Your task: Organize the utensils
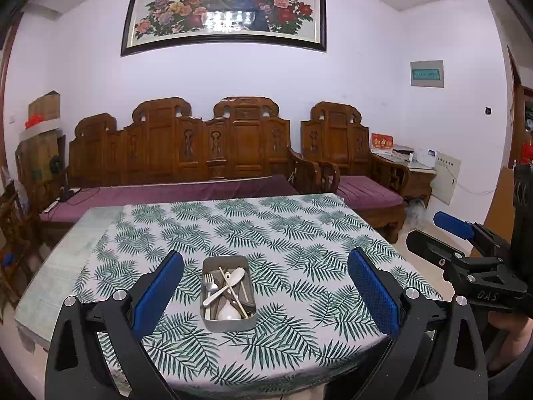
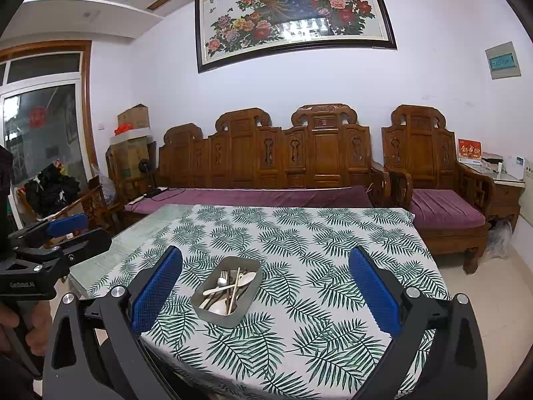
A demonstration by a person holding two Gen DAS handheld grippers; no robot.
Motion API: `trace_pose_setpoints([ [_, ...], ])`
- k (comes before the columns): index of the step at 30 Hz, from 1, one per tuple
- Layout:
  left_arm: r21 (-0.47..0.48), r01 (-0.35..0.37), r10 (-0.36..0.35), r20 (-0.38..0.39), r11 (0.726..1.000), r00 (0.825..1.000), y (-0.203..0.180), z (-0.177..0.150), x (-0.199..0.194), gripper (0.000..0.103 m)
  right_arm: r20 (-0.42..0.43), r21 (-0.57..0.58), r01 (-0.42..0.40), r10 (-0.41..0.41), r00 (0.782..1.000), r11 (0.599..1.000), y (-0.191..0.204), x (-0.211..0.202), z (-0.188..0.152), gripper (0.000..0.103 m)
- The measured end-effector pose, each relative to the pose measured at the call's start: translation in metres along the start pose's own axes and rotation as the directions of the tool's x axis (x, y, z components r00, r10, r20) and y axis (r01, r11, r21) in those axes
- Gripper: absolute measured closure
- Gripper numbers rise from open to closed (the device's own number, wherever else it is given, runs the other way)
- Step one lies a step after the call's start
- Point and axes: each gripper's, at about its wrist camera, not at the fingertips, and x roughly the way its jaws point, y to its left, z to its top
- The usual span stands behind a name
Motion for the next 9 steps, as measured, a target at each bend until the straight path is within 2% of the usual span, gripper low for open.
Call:
trace_pose_setpoints([
  [9, -0.004, 0.002, -0.002, -0.006, 1.000, 1.000, 0.0011, 0.0001, 0.0011, 0.008, 0.001, 0.002, -0.002, 0.002, 1.000, 1.000, -0.0001, 0.0000, 0.0001, 0.002],
])
